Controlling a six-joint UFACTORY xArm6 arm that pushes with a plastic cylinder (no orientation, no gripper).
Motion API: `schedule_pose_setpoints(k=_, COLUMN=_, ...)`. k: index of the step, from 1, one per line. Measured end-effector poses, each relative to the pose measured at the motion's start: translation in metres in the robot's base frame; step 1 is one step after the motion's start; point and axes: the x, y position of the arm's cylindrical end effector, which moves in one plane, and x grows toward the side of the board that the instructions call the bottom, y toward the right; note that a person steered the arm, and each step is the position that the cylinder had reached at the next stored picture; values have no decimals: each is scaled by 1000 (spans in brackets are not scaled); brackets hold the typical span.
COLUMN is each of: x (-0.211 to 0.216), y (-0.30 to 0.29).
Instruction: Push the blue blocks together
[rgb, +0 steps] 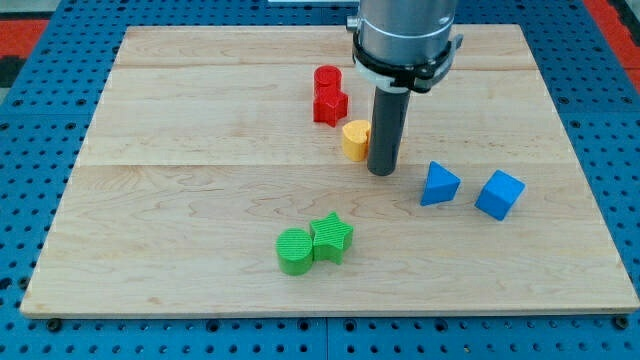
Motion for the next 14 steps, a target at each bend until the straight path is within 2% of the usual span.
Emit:
schedule_pose_setpoints(k=1, x=9, y=61)
schedule_pose_setpoints(k=4, x=39, y=51)
schedule_pose_setpoints(k=5, x=69, y=68)
schedule_pose_setpoints(k=7, x=72, y=69)
schedule_pose_setpoints(k=8, x=90, y=69)
schedule_pose_setpoints(k=9, x=125, y=75)
schedule_pose_setpoints(k=11, x=111, y=134)
schedule_pose_setpoints(k=13, x=84, y=139)
schedule_pose_setpoints(k=14, x=81, y=162)
